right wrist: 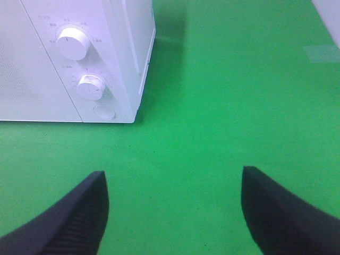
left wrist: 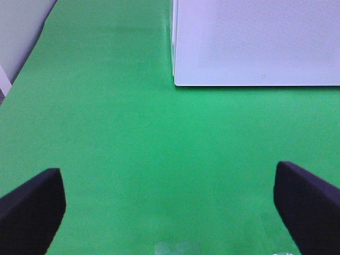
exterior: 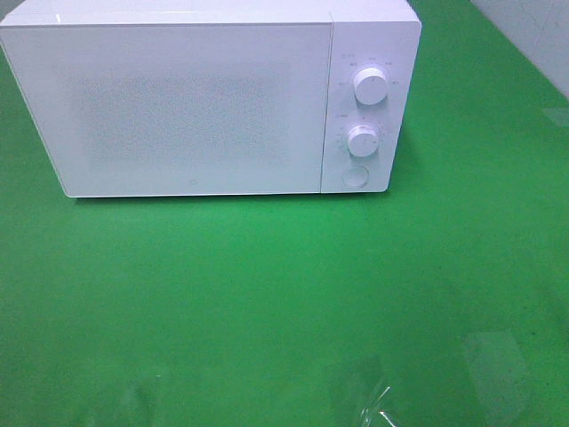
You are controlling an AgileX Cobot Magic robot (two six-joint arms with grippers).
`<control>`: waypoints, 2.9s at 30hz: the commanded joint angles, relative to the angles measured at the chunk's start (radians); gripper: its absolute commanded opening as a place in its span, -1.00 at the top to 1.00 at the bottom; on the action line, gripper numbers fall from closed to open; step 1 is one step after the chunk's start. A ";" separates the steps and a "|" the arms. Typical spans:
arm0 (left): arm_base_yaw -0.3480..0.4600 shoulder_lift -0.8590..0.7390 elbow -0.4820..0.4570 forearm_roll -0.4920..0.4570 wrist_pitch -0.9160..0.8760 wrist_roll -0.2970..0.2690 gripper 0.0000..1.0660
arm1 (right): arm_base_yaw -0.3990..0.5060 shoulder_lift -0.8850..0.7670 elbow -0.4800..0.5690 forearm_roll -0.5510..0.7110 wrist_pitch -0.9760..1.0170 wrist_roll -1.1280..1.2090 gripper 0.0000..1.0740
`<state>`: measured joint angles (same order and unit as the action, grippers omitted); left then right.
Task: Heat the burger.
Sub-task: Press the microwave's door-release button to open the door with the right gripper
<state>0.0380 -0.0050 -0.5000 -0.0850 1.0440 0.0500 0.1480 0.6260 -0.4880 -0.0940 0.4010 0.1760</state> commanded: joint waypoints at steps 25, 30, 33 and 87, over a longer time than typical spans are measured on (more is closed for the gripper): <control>0.001 -0.021 0.002 -0.004 -0.003 -0.002 -0.89 | 0.054 0.671 0.244 0.291 -1.155 -0.183 -0.29; 0.001 -0.021 0.002 -0.004 -0.003 -0.002 -0.89 | 0.241 0.803 0.252 0.544 -1.323 -0.318 -0.29; 0.001 -0.021 0.002 -0.004 -0.003 -0.002 -0.89 | 0.333 0.867 0.252 0.659 -1.403 -0.320 -0.29; 0.001 -0.021 0.002 -0.004 -0.003 -0.002 -0.89 | 0.716 1.100 0.005 0.945 -1.361 0.944 0.88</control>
<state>0.0380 -0.0050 -0.5000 -0.0850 1.0440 0.0500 0.8640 1.7210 -0.4770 0.8560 -0.9630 1.0900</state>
